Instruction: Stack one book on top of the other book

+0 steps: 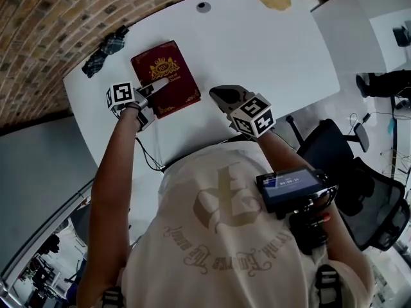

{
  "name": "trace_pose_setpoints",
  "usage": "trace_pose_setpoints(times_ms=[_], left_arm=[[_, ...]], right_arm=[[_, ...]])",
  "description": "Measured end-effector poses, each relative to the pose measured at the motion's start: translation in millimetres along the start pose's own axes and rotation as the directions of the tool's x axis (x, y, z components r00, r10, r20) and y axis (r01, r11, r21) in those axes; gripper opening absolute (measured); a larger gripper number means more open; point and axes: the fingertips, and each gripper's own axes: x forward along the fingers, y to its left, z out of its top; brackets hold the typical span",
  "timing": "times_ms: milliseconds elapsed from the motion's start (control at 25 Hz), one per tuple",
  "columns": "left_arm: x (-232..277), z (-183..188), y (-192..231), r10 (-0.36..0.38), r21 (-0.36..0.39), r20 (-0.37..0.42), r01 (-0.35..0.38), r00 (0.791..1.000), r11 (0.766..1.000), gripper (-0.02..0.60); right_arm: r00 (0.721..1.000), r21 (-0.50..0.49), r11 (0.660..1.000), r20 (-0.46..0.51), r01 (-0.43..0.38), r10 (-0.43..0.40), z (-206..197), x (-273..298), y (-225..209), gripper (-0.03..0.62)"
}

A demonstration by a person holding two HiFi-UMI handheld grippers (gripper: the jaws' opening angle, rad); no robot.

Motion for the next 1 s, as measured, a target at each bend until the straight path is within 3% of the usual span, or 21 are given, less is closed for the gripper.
trace_pose_setpoints(times_ms=[360,680,1000], left_arm=[[2.1,-2.0,3.0,0.14,0.026,0.001,-0.139,0.99,0.99,0.285],[-8.4,-0.5,13.1,0.261,0.032,-0.02,-0.26,0.965,0.965,0.337],[-12.5,4.3,14.5,0.368,0.097,-0.023,-0.364,0.93,0.926,0.365]], right_arm=[[1.0,0.01,1.0,-0.003,-0.007,0.007,-6.3,-5.4,-2.0,0.021],[1.0,0.017,1.0,0.008,0.0,0.0,-5.1,-4.8,-2.2,0.021],[1.0,0.021,1.0,0.02,0.006,-0.006,-4.4,-8.7,-2.8,0.021]])
